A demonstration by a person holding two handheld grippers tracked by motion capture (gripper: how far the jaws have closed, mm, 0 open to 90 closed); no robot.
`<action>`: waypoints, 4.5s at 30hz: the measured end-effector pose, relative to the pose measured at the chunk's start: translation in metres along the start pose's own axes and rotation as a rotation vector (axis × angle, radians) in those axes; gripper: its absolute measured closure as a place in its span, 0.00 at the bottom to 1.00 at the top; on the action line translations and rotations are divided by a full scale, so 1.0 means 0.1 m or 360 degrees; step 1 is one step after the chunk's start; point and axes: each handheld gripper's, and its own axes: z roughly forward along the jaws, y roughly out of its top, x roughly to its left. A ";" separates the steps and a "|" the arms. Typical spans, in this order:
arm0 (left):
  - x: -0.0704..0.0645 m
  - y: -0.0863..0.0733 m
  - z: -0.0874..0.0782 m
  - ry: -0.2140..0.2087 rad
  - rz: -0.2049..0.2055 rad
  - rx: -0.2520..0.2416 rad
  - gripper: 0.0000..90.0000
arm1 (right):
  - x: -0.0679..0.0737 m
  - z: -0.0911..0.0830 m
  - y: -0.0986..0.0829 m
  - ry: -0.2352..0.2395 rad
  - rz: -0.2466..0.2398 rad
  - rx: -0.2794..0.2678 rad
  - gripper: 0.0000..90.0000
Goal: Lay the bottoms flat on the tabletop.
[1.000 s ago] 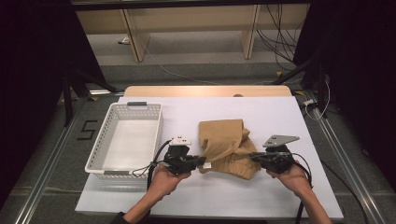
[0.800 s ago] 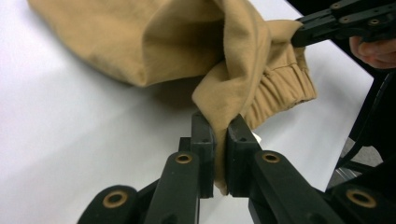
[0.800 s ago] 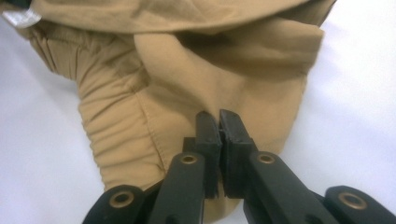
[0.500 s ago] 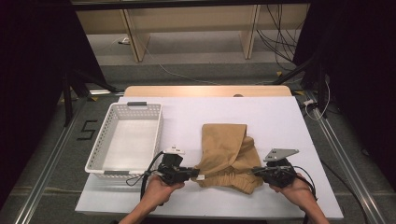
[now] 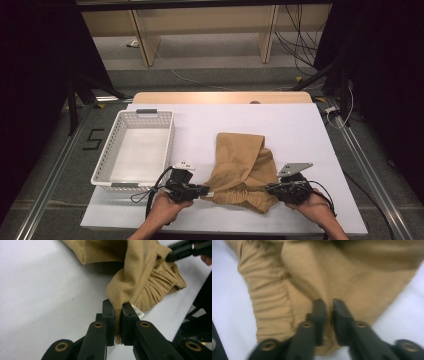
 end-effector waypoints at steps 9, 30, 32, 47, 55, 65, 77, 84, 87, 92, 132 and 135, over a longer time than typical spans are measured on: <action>-0.08 0.07 -0.12 0.0046 0.0031 -0.0074 0.68 | -0.17 -0.19 0.02 -0.0183 0.0163 -0.0306 0.49; -0.78 0.55 0.13 0.0104 0.0457 -0.0154 0.36 | -0.24 -0.20 0.04 -0.0262 0.0237 -0.0397 0.41; -0.78 0.56 0.18 0.0092 0.0454 -0.0131 0.36 | -0.24 -0.19 0.03 -0.0258 0.0234 -0.0396 0.41; -0.65 0.57 0.62 0.0293 0.0489 0.0026 0.57 | -0.23 -0.17 0.03 -0.0231 0.0224 -0.0378 0.41; -0.60 0.56 0.74 0.0371 0.0554 0.0080 0.71 | -0.23 -0.15 0.04 -0.0231 0.0230 -0.0366 0.41; -0.54 0.55 0.81 0.0416 0.0557 0.0114 0.94 | -0.24 -0.15 0.04 -0.0227 0.0235 -0.0369 0.41; -0.40 0.61 0.59 0.0436 0.0495 -0.0009 1.00 | -0.28 -0.13 0.03 -0.0258 0.0267 -0.0339 0.41; -0.21 0.60 0.48 0.0473 0.0400 -0.0054 1.00 | -0.44 0.06 0.13 -0.0305 0.0306 -0.0231 0.42; -0.15 0.59 0.43 0.0483 0.0370 -0.0067 1.00 | -0.47 0.11 0.17 -0.0305 0.0313 -0.0227 0.43; -0.12 0.59 0.40 0.0494 0.0355 -0.0083 1.00 | -0.53 0.26 0.30 -0.0258 0.0284 -0.0205 0.48; -0.15 0.56 0.03 0.0413 0.0241 -0.0122 0.55 | 0.20 -0.17 0.34 -0.0034 0.0056 -0.0287 0.49; -0.19 0.49 -0.01 0.0428 0.0219 -0.0097 0.47 | 0.13 -0.18 0.33 -0.0104 0.0067 -0.0338 0.42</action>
